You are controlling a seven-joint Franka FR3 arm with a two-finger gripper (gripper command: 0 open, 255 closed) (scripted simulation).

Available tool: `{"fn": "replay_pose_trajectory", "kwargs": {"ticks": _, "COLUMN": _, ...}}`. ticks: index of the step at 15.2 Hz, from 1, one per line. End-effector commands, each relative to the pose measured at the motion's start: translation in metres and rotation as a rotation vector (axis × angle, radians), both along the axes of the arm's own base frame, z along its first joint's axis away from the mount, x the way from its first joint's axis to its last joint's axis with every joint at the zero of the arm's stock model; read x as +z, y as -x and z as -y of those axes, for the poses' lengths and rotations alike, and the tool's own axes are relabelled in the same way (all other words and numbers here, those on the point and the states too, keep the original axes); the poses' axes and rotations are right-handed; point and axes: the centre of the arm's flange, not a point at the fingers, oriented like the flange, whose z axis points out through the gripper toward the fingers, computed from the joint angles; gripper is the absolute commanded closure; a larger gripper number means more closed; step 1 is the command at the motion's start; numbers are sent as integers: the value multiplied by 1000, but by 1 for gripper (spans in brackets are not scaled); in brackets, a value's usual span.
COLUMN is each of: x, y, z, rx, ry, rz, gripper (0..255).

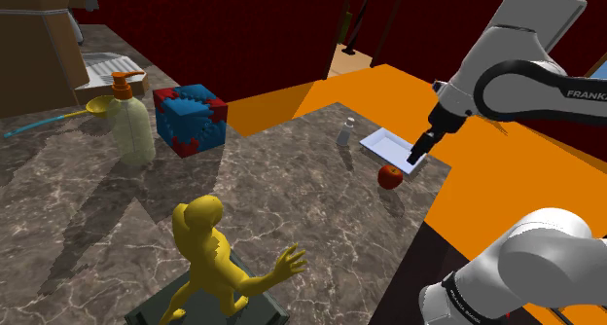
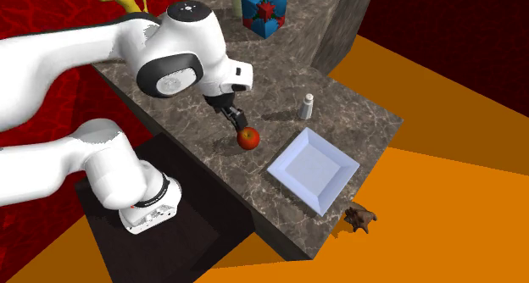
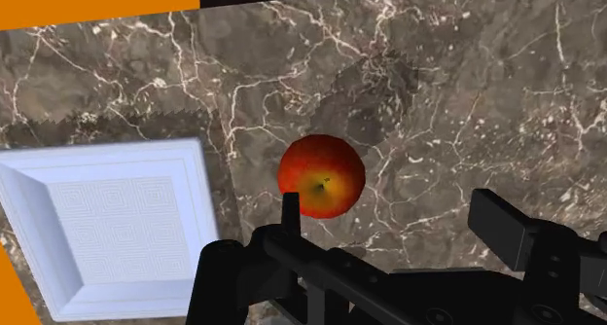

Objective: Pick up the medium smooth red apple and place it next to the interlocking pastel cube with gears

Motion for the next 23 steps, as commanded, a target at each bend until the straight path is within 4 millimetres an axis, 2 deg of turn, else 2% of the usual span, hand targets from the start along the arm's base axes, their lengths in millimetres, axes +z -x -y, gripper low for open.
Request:
{"fn": "replay_pose_trajectory", "kwargs": {"ticks": 1, "x": -24, "y": -1, "z": 8, "rx": 11, "ry": -4, "rz": 16, "gripper": 0}}
{"fn": "replay_pose_trajectory", "kwargs": {"ticks": 6, "x": -83, "y": -5, "z": 28, "rx": 34, "ry": -15, "rz": 46, "gripper": 0}}
{"fn": "replay_pose_trajectory", "kwargs": {"ticks": 13, "x": -120, "y": -9, "z": 29, "rx": 34, "ry": -15, "rz": 46, "gripper": 0}}
{"fn": "replay_pose_trajectory", "kwargs": {"ticks": 21, "x": -123, "y": -9, "z": 29, "rx": 34, "ry": -15, "rz": 46, "gripper": 0}}
{"fn": "replay_pose_trajectory", "kwargs": {"ticks": 22, "x": -123, "y": -9, "z": 29, "rx": 34, "ry": -15, "rz": 46, "gripper": 255}}
{"fn": "replay_pose_trajectory", "kwargs": {"ticks": 23, "x": -123, "y": -9, "z": 29, "rx": 34, "ry": -15, "rz": 46, "gripper": 255}}
